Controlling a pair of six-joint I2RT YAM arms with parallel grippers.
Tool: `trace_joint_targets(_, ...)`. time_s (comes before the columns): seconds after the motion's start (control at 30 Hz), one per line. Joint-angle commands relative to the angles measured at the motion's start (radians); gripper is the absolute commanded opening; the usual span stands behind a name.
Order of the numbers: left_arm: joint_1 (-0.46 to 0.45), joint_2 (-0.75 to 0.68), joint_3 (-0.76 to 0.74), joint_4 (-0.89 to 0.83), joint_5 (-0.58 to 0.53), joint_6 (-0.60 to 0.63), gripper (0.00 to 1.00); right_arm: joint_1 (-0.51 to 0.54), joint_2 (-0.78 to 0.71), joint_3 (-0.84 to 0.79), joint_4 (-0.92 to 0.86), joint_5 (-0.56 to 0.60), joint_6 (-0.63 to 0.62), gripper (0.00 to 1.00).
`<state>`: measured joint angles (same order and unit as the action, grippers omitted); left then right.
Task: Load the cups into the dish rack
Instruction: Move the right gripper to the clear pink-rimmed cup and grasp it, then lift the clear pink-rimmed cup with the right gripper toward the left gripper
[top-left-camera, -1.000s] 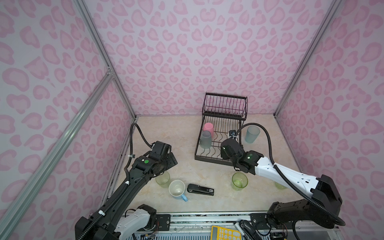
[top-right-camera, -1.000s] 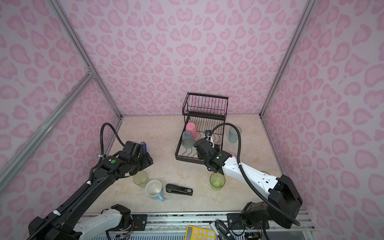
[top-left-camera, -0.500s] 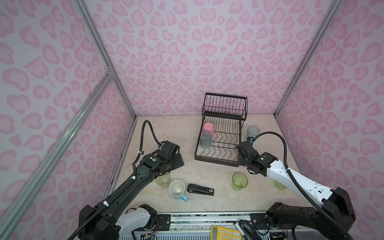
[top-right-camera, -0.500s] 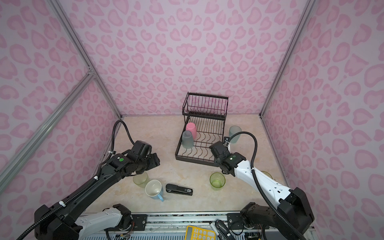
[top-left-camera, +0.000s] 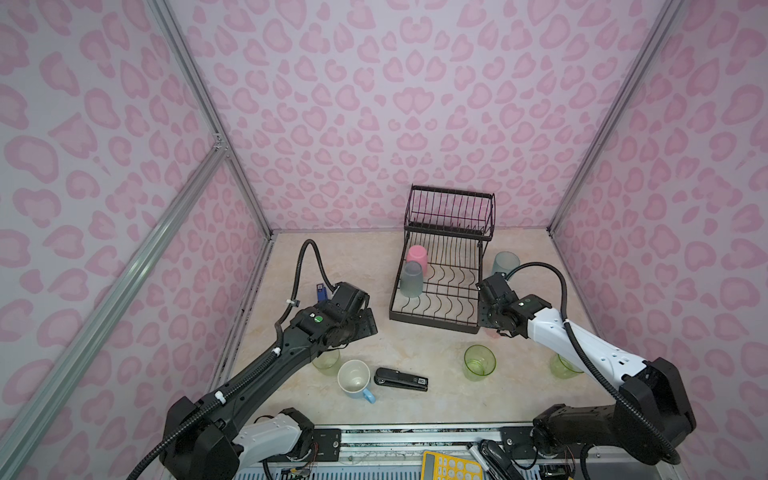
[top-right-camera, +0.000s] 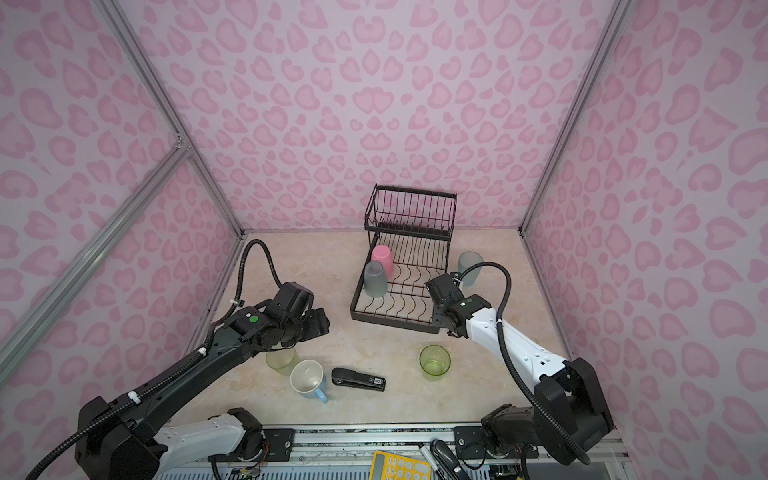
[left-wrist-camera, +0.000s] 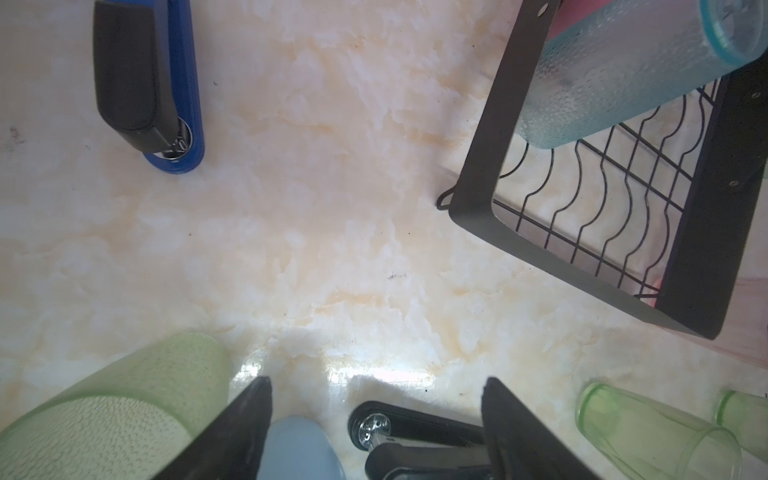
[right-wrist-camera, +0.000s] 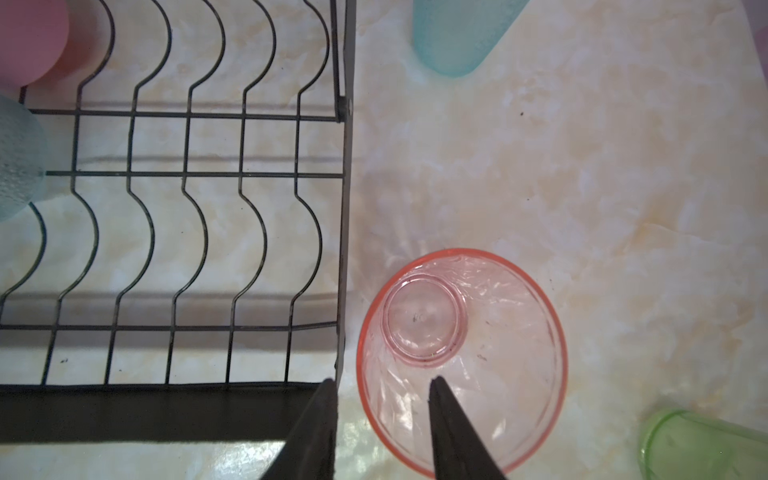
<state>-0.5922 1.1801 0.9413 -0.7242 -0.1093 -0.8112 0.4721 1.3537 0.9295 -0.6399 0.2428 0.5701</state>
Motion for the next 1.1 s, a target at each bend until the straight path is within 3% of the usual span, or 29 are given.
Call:
trace_joint_targets(0.0, -0.001, 0.007, 0.011, 0.024, 0.006, 0.007, 0.82, -0.005, 0.014, 0.001, -0.015, -0.02, -0.032, 0.37)
trace_joint_targets(0.5, -0.003, 0.013, 0.017, 0.034, 0.01, 0.007, 0.81, -0.046, 0.062, -0.018, 0.037, -0.104, -0.072, 0.19)
trace_joint_targets(0.8, -0.004, 0.009, 0.016, 0.038, 0.011, 0.007, 0.81, -0.052, 0.07, -0.013, 0.051, -0.098, -0.09, 0.01)
trace_joint_targets(1.07, -0.011, 0.012, 0.025, 0.053, 0.025, -0.001, 0.81, -0.053, 0.015, 0.003, 0.009, -0.064, -0.092, 0.0)
